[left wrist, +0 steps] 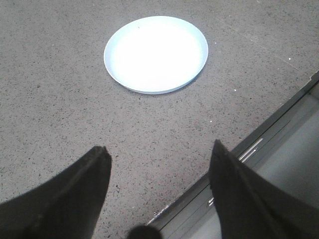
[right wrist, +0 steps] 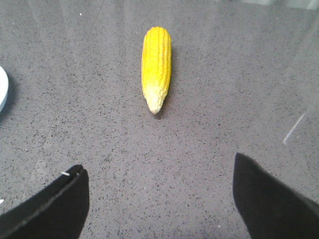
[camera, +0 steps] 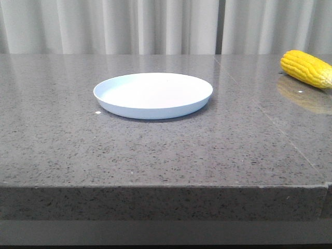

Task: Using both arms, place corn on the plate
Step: 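Raise the left gripper and move the right gripper above the corn cob, then lower the right gripper and close it around the yellow corn cob, then lift the held corn cob off the table with the right gripper, then carry the corn cob over the plate and lower it onto it, then open the right gripper to release the corn cob on the plate, then raise the right gripper up and away from the plate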

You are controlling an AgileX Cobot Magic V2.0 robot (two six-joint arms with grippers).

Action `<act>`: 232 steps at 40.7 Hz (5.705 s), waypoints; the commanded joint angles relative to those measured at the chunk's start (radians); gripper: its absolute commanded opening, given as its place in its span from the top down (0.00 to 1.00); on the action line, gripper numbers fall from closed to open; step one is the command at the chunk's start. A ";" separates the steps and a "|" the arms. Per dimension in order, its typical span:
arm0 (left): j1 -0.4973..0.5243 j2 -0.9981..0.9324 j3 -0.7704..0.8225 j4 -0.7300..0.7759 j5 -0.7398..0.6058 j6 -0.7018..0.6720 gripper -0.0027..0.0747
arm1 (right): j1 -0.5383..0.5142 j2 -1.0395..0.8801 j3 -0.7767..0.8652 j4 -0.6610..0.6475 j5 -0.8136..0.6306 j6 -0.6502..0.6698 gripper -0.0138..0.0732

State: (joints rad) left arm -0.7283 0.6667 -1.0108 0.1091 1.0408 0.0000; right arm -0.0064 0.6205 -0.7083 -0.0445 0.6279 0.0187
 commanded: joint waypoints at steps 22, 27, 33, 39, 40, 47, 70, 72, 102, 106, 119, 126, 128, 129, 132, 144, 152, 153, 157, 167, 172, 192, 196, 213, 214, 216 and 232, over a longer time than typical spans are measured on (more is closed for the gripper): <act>-0.007 0.001 -0.022 0.005 -0.066 -0.006 0.41 | -0.010 0.592 -0.405 0.037 -0.076 0.000 0.12; -0.007 0.001 -0.022 0.005 -0.066 -0.006 0.41 | -0.030 0.721 -0.526 0.077 0.021 0.000 0.12; -0.007 0.001 -0.022 0.005 -0.066 -0.006 0.41 | -0.047 0.859 -0.675 0.095 0.148 -0.003 0.12; -0.007 0.001 -0.022 0.005 -0.066 -0.006 0.41 | -0.047 0.978 -0.815 0.094 0.215 -0.024 0.12; -0.007 0.001 -0.022 0.005 -0.066 -0.006 0.41 | -0.047 0.997 -0.837 0.094 0.221 -0.029 0.12; -0.007 0.001 -0.022 0.005 -0.066 -0.006 0.41 | -0.047 1.093 -0.935 0.084 0.225 -0.047 0.12; -0.007 0.001 -0.022 0.005 -0.066 -0.006 0.41 | -0.047 1.256 -0.999 0.073 0.183 -0.047 0.12; -0.007 0.001 -0.022 0.005 -0.066 -0.006 0.41 | -0.047 1.264 -0.999 0.074 0.183 -0.047 0.12; -0.007 0.001 -0.022 0.005 -0.066 -0.006 0.41 | -0.031 1.249 -1.001 0.081 0.206 -0.047 0.52; -0.007 0.001 -0.022 0.005 -0.066 -0.006 0.41 | -0.010 1.213 -1.001 0.100 0.210 -0.047 0.52; -0.007 0.001 -0.022 0.005 -0.066 -0.006 0.41 | 0.124 1.085 -1.001 0.131 0.244 -0.048 0.52; -0.007 0.001 -0.022 0.005 -0.066 -0.006 0.41 | 0.267 1.042 -1.000 0.134 0.288 -0.048 0.52; -0.007 0.001 -0.022 0.005 -0.066 -0.006 0.41 | 0.305 1.043 -0.995 0.141 0.300 -0.048 0.52; -0.007 0.001 -0.022 0.005 -0.066 -0.006 0.41 | 0.331 1.043 -0.987 0.146 0.301 -0.048 0.52; -0.007 0.001 -0.022 0.005 -0.066 -0.006 0.41 | 0.393 1.046 -0.951 0.153 0.272 -0.048 0.52; -0.007 0.001 -0.022 0.005 -0.066 -0.006 0.41 | 0.532 1.069 -0.794 0.190 0.036 -0.048 0.52; -0.007 0.001 -0.022 0.005 -0.066 -0.006 0.41 | 0.535 1.132 -0.792 0.207 -0.031 -0.048 0.52; -0.007 0.001 -0.022 0.005 -0.066 -0.006 0.41 | 0.535 1.137 -0.792 0.207 -0.035 -0.048 0.51; -0.007 0.001 -0.022 0.005 -0.066 -0.006 0.41 | 0.535 1.142 -0.792 0.207 -0.039 -0.048 0.43; -0.007 0.001 -0.022 0.005 -0.066 -0.006 0.41 | 0.535 1.142 -0.792 0.207 -0.063 -0.048 0.16; -0.007 0.001 -0.022 0.005 -0.066 -0.006 0.41 | 0.535 1.138 -0.796 0.207 -0.057 -0.048 0.16; -0.007 0.001 -0.022 0.005 -0.066 -0.006 0.41 | 0.534 0.869 -0.859 0.133 0.265 -0.048 0.16; -0.007 0.001 -0.022 0.005 -0.066 -0.006 0.41 | 0.534 0.772 -0.828 0.128 0.313 -0.066 0.16; -0.007 0.001 -0.022 0.005 -0.066 -0.006 0.41 | 0.534 0.320 -0.484 0.081 0.295 -0.066 0.16; -0.007 0.001 -0.022 0.005 -0.066 -0.006 0.41 | 0.534 0.299 -0.461 0.079 0.293 -0.065 0.16; -0.007 0.001 -0.022 0.005 -0.066 -0.006 0.41 | 0.534 0.256 -0.422 0.070 0.292 -0.065 0.16; -0.007 0.001 -0.022 0.005 -0.066 -0.006 0.41 | 0.534 -0.001 -0.226 0.013 0.298 -0.038 0.16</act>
State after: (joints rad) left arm -0.7283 0.6667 -1.0092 0.1091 1.0408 0.0000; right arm 0.5302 0.6434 -0.9286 -0.0120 0.9807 -0.0279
